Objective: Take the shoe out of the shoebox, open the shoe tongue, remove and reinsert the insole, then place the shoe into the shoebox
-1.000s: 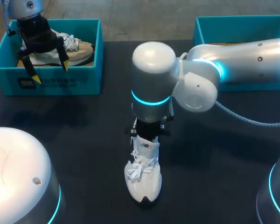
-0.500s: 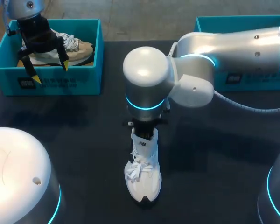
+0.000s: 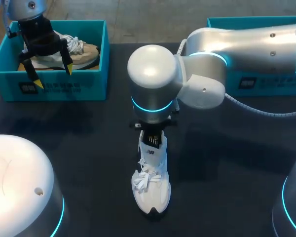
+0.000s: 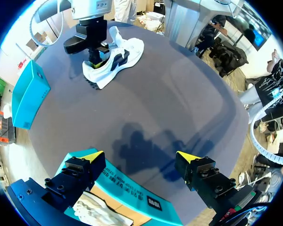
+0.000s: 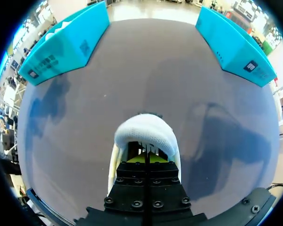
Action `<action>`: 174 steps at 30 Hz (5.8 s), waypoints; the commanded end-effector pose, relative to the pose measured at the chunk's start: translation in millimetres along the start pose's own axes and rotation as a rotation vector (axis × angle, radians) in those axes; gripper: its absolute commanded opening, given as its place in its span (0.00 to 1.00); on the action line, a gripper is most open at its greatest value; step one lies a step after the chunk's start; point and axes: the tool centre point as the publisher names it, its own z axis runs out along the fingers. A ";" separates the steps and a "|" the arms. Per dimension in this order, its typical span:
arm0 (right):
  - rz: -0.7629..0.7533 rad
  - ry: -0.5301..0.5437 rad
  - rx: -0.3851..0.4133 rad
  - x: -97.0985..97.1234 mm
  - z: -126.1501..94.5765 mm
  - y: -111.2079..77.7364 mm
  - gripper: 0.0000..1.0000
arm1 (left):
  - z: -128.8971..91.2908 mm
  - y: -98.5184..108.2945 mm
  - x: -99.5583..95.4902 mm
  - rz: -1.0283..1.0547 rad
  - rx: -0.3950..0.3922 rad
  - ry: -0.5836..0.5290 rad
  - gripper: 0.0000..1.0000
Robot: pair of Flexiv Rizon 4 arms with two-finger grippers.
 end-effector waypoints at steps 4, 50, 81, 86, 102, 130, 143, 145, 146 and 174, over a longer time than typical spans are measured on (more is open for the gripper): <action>0.036 0.005 -0.231 -1.3 -11.9 0.3 0.00 | -0.3 0.1 0.2 0.000 -0.003 0.002 1.00; 0.028 -0.015 -0.289 8.4 14.8 -3.6 0.00 | -0.3 0.1 0.2 0.000 -0.003 0.002 1.00; 0.094 0.001 -0.571 6.9 10.0 15.8 0.00 | -0.3 0.1 0.2 0.000 -0.003 0.002 1.00; 0.086 -0.021 -0.582 10.0 2.2 20.6 0.00 | -0.3 0.1 0.2 0.000 -0.003 0.002 1.00; 0.129 -0.063 -0.636 6.4 9.0 30.2 0.00 | -0.3 0.1 0.2 0.000 -0.003 0.002 1.00; 0.244 0.065 -0.217 -13.0 51.1 -8.7 0.00 | -0.3 0.1 0.2 0.000 -0.003 0.002 1.00; 0.271 0.027 -0.063 -5.8 33.8 -52.7 0.00 | -0.3 0.1 0.2 0.000 -0.003 0.002 1.00; 0.270 0.025 -0.056 -4.2 29.8 -56.5 0.00 | -0.3 0.1 0.2 0.000 -0.003 0.002 1.00; 0.266 0.021 -0.056 -3.3 27.4 -57.3 0.00 | -0.3 0.1 0.2 0.000 -0.003 0.002 1.00; 0.184 -0.014 -0.008 1.4 9.8 -25.5 0.00 | -0.3 0.1 0.2 0.000 -0.003 0.002 1.00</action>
